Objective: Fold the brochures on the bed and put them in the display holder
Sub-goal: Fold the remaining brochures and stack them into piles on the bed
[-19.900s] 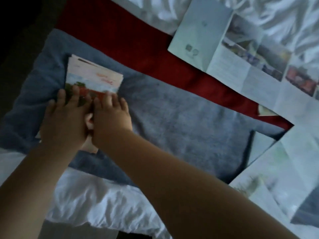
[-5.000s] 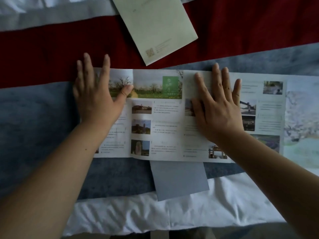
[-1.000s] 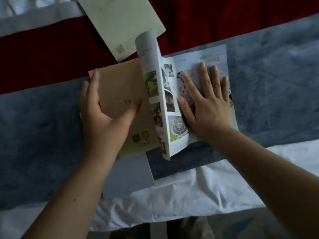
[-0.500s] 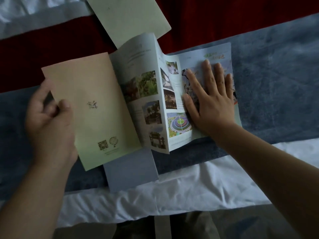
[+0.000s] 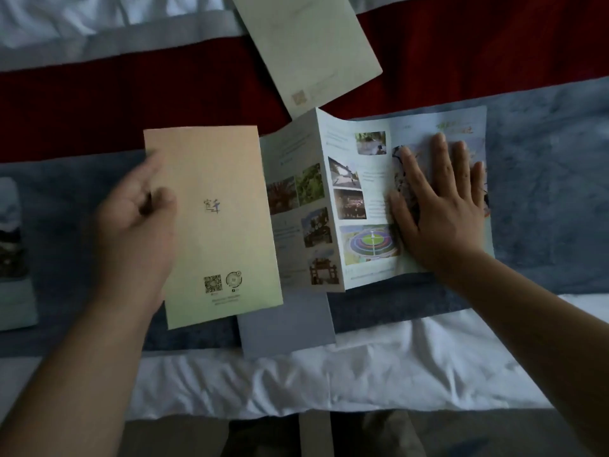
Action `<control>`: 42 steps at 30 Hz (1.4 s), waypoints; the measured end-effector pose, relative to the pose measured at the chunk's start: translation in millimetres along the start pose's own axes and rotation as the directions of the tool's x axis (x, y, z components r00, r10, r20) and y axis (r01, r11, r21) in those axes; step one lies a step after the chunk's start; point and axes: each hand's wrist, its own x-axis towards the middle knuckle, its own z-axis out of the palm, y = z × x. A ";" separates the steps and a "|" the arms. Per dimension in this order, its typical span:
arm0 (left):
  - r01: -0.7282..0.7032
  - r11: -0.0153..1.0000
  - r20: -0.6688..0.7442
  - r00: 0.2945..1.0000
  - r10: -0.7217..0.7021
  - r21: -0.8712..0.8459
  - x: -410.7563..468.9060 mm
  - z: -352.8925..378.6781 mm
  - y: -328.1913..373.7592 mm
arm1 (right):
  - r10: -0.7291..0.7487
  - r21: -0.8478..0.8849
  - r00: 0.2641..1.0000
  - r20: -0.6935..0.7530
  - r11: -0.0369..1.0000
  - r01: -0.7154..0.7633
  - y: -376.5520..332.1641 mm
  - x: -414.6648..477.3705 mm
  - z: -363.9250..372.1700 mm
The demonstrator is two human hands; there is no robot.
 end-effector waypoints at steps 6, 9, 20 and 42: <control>-0.160 0.785 0.070 0.987 0.148 0.599 -1.0 4.9 -19.5 | 0.033 -0.011 0.999 0.031 0.999 -0.033 -12.2 -2.1 -2.0; -0.195 0.533 0.160 0.981 0.112 0.823 -8.6 22.3 -27.4 | 0.070 0.018 0.997 0.024 0.997 -0.071 -23.0 -2.4 0.0; -0.162 0.651 0.179 0.983 0.041 0.742 -0.6 35.3 -68.4 | 0.032 0.071 0.999 -0.010 0.997 -0.031 -74.5 -0.6 4.3; -0.115 0.932 0.166 0.984 0.060 0.344 42.1 -93.1 -87.0 | -0.288 -0.058 0.945 0.154 0.952 0.299 -216.6 -8.3 28.3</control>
